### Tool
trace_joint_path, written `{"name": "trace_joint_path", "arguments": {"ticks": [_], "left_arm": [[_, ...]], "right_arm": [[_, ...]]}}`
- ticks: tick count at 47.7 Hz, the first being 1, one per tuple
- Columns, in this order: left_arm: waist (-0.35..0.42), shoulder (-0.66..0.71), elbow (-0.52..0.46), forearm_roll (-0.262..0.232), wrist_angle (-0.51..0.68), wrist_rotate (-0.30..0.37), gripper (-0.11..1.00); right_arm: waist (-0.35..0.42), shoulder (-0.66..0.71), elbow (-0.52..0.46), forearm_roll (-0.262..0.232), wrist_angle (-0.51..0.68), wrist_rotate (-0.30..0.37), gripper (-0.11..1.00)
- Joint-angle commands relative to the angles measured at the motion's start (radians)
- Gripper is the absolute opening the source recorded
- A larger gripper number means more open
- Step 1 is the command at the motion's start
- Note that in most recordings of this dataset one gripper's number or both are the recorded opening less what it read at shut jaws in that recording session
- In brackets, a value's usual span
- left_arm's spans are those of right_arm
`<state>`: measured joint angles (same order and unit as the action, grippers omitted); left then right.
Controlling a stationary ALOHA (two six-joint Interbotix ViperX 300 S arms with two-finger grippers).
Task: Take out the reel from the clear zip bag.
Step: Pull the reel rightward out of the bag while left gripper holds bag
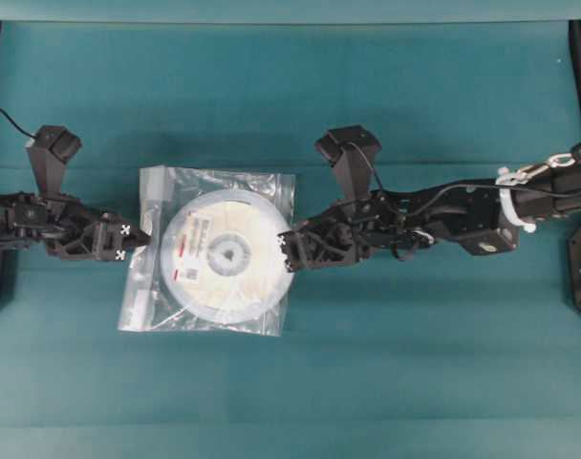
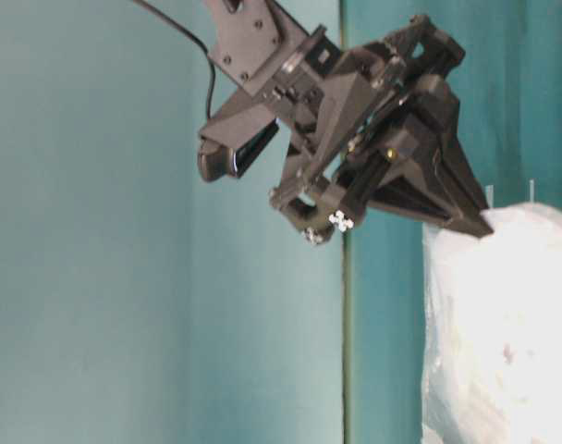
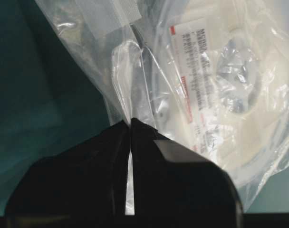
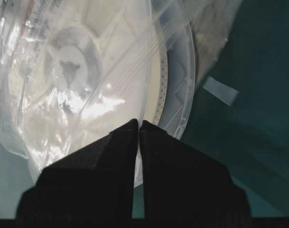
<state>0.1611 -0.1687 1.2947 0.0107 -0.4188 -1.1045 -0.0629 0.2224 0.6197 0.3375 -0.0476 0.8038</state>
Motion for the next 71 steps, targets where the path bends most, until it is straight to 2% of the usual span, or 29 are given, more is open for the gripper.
{"name": "trace_joint_path", "arguments": {"ticks": [1,38,71], "left_arm": [[-0.002,-0.003,-0.008,0.003,-0.006,0.002,0.02],[-0.002,-0.003,-0.006,0.003,-0.006,0.002,0.02],[-0.003,-0.006,-0.002,0.002,-0.006,-0.003,0.02]], "right_arm": [[0.000,-0.035,0.008,0.000,-0.008,-0.005,0.04],[-0.018,-0.175,0.207,0.005,-0.009,0.000,0.04],[-0.025,-0.288,0.337,0.008,-0.008,0.003,0.04]]}}
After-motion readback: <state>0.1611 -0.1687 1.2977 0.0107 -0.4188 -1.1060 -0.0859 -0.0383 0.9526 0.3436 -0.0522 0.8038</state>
